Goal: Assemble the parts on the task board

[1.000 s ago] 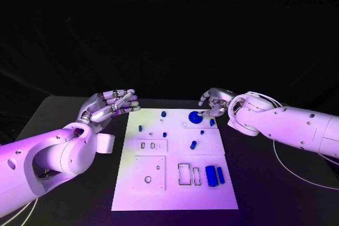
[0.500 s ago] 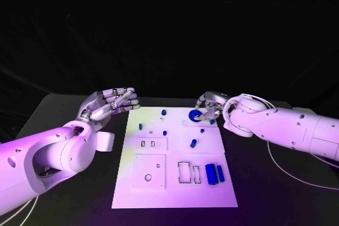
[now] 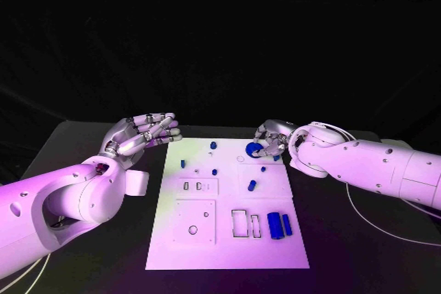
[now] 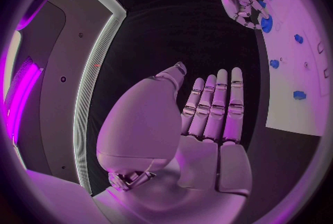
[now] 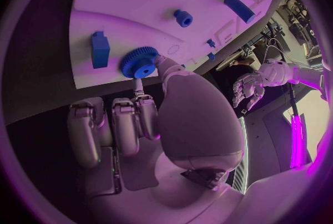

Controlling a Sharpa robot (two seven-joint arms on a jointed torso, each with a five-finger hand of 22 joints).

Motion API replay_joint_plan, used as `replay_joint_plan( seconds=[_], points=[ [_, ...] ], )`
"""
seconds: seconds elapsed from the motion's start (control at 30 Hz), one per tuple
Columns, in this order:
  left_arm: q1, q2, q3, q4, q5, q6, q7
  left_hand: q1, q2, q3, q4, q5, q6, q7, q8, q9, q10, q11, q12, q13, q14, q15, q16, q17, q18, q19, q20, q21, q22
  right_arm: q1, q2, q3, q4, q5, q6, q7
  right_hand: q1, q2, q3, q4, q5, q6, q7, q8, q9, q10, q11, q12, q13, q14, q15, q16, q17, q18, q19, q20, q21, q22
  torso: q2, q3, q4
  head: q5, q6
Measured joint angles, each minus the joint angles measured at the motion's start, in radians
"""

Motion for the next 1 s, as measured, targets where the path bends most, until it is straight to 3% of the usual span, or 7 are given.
replay_joint_plan(
  seconds=[0.23, 0.53, 1.0],
  points=[
    [0.0, -0.001, 0.0, 0.0, 0.0, 0.0, 0.0, 0.0, 0.0, 0.0, 0.0, 0.0, 0.0, 0.0, 0.0, 0.0, 0.0, 0.0, 0.0, 0.0, 0.0, 0.0, 0.0, 0.0, 0.0, 0.0, 0.0, 0.0, 0.0, -0.001, 0.001, 0.001, -0.01, -0.002, 0.006, -0.002, 0.012, 0.009, 0.0, 0.0, 0.0, 0.004, -0.004, 0.008, 0.002, 0.0, 0.0, 0.004, 0.0, 0.0, 0.0, 0.0, 0.0, 0.0, 0.0, 0.0, 0.0, 0.0, 0.0, 0.0006, -0.0001, 0.001, 0.0],
    [0.0, -0.002, 0.0, -0.002, 0.0, 0.0, -0.001, 0.0, 0.0, 0.0, 0.0, 0.0, 0.0, 0.0, 0.0, 0.0, 0.0, 0.0, 0.0, 0.0, 0.0, 0.0, 0.0, 0.0, 0.0, 0.0, 0.0, 0.0, 0.0, 0.0, -0.003, 0.002, -0.011, -0.012, 0.01, -0.003, 0.035, 0.006, 0.034, -0.011, 0.043, 0.007, 0.0, 0.015, -0.004, 0.007, 0.0, 0.015, 0.0, 0.0, 0.0, 0.004, 0.0, 0.0, 0.0, 0.0, 0.0, 0.0, 0.001, 0.0018, -0.0014, 0.001, -0.004],
    [0.0, -0.002, 0.0, -0.002, 0.0, 0.0, -0.002, 0.0, 0.0, 0.0, 0.0, 0.0, 0.0, 0.0, 0.0, 0.0, 0.0, 0.0, 0.0, 0.0, 0.0, 0.0, 0.0, 0.0, 0.0, 0.003, 0.003, 0.0, -0.001, -0.001, 0.001, 0.003, -0.007, -0.031, 0.011, -0.005, 0.038, 0.009, 0.042, -0.011, 0.049, 0.017, -0.003, 0.016, -0.004, 0.007, 0.0, 0.023, 0.0, 0.0, 0.0, 0.004, 0.0, 0.0, 0.0, 0.0, 0.0, 0.001, 0.001, 0.0018, -0.0011, -0.004, -0.006]
  ],
)
